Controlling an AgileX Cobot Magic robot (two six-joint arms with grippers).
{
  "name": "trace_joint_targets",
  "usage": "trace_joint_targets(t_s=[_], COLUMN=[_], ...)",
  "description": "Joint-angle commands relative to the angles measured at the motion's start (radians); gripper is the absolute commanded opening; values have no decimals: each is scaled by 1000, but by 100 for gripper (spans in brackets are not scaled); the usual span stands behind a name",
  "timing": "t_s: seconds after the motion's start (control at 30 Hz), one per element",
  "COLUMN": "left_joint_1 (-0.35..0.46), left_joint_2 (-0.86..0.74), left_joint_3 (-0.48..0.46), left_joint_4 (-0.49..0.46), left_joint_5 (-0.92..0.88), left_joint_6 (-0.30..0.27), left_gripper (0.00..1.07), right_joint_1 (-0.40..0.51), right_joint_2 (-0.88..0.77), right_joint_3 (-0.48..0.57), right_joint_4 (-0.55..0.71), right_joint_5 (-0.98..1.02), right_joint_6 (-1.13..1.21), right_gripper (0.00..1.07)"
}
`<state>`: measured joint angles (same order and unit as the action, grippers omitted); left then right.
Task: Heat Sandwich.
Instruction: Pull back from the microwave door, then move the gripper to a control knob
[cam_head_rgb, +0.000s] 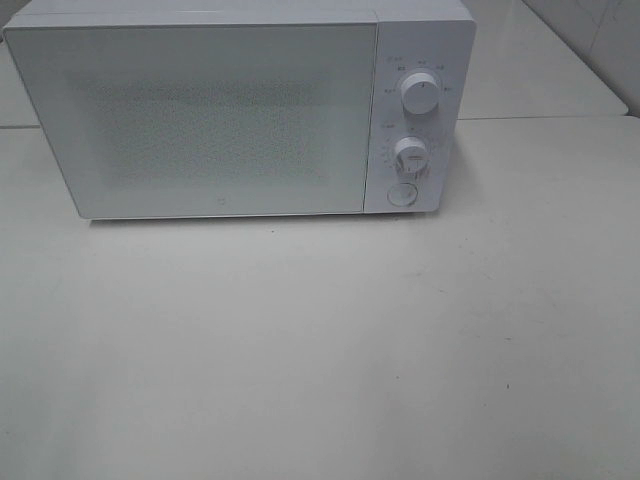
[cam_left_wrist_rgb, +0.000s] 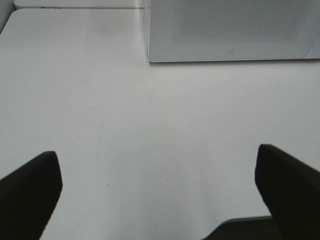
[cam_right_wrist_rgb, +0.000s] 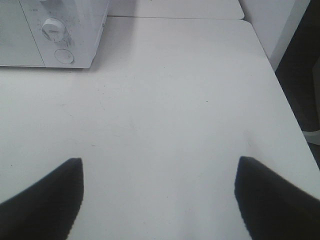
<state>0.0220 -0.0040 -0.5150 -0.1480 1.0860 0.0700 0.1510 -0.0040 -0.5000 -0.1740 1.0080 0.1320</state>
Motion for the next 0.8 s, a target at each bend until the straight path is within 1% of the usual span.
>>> trace_joint_targets(t_s=[0.03,0.8], left_joint_1=[1,1], left_joint_2=[-23,-23], left_joint_3=[0,0], left_joint_4=[-2,-2], left_joint_5=[-11,-11], left_joint_6=[-5,-5], left_gripper=[98,98], right_joint_1=[-8,-8], right_joint_2=[-27,-27], right_joint_3=[1,1], right_joint_4=[1,1], right_joint_5=[-12,-12], right_joint_6=[-4,-4], right_gripper=[76,76])
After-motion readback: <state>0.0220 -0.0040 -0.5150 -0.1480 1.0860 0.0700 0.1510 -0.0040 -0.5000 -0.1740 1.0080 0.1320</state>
